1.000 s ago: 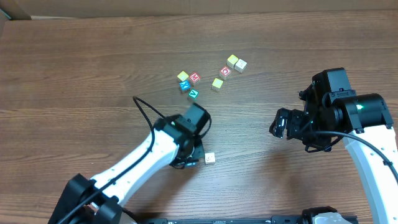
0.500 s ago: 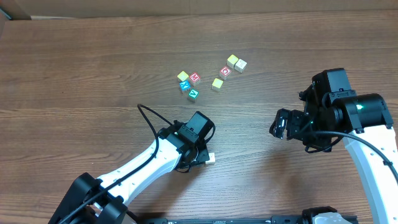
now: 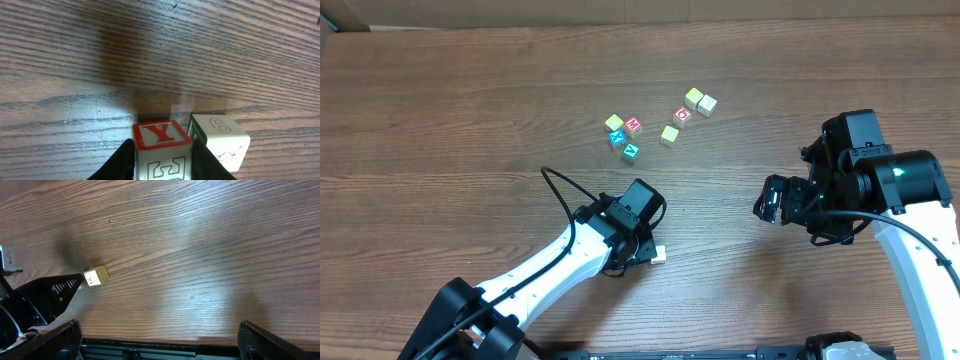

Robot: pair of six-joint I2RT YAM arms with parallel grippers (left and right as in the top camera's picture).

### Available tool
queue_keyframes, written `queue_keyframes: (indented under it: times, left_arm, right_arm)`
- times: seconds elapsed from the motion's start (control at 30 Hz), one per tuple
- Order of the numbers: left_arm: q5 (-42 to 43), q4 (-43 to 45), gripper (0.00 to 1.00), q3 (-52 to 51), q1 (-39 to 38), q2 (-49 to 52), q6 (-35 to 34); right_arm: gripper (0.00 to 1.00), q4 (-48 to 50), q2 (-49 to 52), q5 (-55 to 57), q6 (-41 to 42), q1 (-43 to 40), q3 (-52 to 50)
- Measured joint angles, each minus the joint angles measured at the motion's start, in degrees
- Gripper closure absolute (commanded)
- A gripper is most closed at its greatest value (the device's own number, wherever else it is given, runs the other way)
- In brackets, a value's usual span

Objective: Flip 5 blocks
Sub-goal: 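Lower the 'Y' block beside the '6' block and open the left gripper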

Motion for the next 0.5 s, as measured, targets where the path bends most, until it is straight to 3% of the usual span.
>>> queue_keyframes:
  times: [0.3,0.5]
  left_arm:
    - [-0.2,0.22,0.62,0.0,0.0,0.0,-0.02]
    - [-0.26,0.63,0.69,0.0,0.0,0.0,-0.31]
  right_arm:
    - [0.0,-0.46,0.0,-0.02,-0.02,0.0,0.0]
    - [0.0,-0.48,0.0,-0.02,0.0,0.0,0.0]
